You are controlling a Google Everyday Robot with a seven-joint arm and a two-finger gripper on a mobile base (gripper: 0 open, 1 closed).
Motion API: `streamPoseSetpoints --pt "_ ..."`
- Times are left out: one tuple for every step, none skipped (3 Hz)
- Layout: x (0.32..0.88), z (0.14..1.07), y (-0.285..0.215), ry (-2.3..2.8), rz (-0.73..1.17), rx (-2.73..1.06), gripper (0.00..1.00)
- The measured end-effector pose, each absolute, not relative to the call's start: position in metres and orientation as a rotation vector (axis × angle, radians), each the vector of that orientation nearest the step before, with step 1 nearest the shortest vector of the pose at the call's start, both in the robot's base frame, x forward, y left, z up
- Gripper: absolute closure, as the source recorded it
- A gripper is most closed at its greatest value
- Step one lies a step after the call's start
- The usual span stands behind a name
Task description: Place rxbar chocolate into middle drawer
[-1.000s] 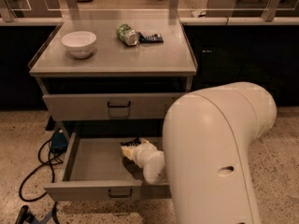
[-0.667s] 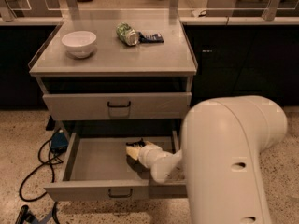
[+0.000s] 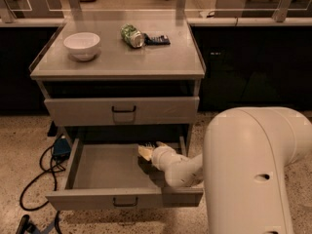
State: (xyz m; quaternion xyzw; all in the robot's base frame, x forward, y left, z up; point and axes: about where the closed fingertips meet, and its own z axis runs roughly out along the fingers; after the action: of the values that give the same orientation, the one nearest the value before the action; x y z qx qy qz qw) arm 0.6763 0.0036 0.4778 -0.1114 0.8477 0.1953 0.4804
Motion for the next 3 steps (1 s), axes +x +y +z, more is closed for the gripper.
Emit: streamPoseSetpoints --pt "0.680 0.478 0.010 2.123 0.439 -0.311 1.00" --pt "0.719 0.509 0.026 2.194 0.347 -0.380 1.00" --pt "0.725 0.501 0.007 2.291 0.264 -0.430 1.00"
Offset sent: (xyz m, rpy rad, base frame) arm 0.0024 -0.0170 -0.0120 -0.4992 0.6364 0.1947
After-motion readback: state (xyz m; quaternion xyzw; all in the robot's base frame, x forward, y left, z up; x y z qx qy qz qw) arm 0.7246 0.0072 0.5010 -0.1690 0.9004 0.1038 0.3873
